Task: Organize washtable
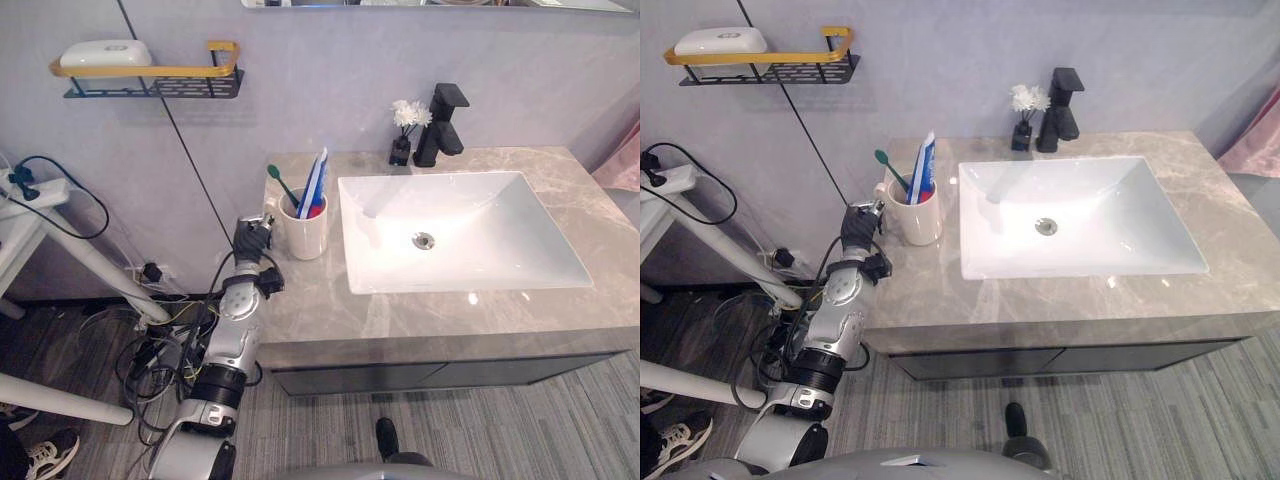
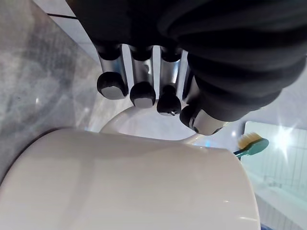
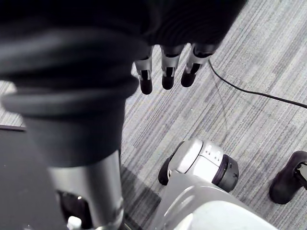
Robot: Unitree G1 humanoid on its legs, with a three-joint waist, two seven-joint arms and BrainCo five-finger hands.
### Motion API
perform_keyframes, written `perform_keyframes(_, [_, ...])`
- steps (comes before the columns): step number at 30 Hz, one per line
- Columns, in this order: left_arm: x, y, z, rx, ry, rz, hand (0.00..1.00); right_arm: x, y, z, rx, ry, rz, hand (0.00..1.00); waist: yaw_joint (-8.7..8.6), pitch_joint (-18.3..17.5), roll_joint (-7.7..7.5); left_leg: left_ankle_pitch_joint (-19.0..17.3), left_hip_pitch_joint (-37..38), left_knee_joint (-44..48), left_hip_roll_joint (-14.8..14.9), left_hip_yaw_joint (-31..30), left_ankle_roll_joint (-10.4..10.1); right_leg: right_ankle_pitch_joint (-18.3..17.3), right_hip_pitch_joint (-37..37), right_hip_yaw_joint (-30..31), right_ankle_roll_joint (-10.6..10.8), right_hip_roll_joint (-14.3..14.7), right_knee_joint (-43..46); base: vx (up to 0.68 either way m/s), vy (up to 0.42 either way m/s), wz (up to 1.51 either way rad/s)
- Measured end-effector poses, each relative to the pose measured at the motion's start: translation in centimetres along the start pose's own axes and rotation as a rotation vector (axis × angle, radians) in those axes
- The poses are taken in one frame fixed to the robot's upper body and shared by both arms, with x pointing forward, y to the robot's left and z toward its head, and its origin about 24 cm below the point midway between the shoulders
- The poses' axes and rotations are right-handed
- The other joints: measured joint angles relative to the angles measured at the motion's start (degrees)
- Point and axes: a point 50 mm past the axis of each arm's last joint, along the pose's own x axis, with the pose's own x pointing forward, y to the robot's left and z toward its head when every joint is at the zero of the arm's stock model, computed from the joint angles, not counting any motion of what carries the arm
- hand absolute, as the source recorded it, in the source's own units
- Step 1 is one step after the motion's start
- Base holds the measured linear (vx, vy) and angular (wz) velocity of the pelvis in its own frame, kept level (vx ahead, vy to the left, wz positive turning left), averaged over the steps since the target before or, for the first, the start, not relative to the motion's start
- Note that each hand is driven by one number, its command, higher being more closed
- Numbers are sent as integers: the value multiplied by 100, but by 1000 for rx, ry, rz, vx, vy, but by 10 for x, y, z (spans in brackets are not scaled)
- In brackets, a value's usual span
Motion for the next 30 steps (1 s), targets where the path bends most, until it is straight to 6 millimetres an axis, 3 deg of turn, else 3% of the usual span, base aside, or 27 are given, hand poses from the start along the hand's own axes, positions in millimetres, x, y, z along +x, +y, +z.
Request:
perform_keyframes(14, [-31, -7, -5, -23, -1, -91, 100, 0, -1, -2, 25, 4, -4, 0, 24, 44, -9, 0, 38, 45, 5, -98, 2, -3, 122, -96, -2, -15, 0, -9, -1, 4])
perform_keyframes(22, [-43, -41, 1, -38, -27, -283, 100, 0, 0, -1, 13, 1, 1, 0, 36, 107, 26, -1, 67, 39, 44, -127, 4, -13, 164, -121, -16, 8, 0, -4, -1, 1])
perform_keyframes(30, [-56, -68, -7, -37, 6, -440, 100, 0, 0, 0, 3, -1, 1, 0, 31, 128, 61, -7, 108, 17, 80, -81, 1, -19, 174, -104, -22, 49, 1, 8, -2, -2])
